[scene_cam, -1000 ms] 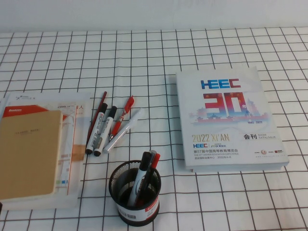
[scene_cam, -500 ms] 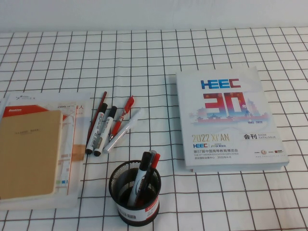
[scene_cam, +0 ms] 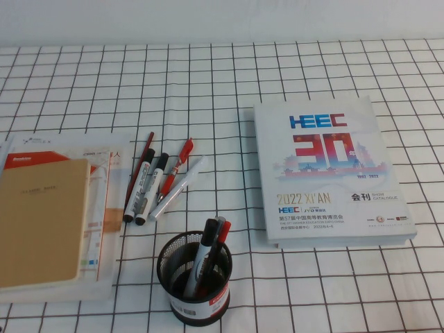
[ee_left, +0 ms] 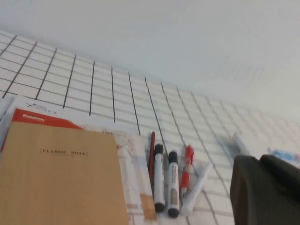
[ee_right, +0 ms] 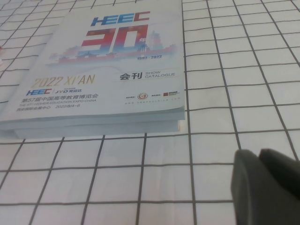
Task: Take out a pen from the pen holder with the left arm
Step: 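Take a marker out of the pen holder and lay it on the table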
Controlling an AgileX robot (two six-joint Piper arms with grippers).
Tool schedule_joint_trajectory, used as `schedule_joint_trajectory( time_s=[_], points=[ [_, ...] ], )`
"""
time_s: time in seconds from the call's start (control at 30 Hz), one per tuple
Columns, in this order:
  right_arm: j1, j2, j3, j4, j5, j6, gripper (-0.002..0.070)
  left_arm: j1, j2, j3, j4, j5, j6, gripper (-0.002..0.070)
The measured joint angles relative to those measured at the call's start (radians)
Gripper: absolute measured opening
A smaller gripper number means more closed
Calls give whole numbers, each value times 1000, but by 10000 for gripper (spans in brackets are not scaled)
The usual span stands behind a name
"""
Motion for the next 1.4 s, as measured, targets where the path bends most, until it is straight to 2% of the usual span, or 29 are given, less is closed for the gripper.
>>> schedule_joint_trajectory(
  time_s=[0.13, 0.37, 0.43, 0.67, 0.8, 0.97, 1.17, 1.4],
  points=[
    [0, 0, 0, 0, 0, 0, -15, 0, 155, -120, 2, 110, 122, -3],
    [0, 0, 0, 0, 0, 0, -15, 0, 424, -258, -33, 179, 317, -3],
    [0, 0, 0, 0, 0, 0, -15, 0, 485, -282, -111, 194, 407, -3],
    [0, 0, 0, 0, 0, 0, -15, 0, 687, -339, -519, 253, 863, -3],
    [0, 0, 0, 0, 0, 0, -15, -5, 769, -347, -657, 273, 1011, -3],
    [0, 0, 0, 0, 0, 0, -15, -115, 850, -349, -740, 237, 1119, -3],
    [0, 0, 0, 0, 0, 0, -15, -309, 915, -359, -762, 127, 1142, -3],
    [0, 0, 0, 0, 0, 0, -15, -481, 927, -359, -772, 31, 1144, -3]
  ],
)
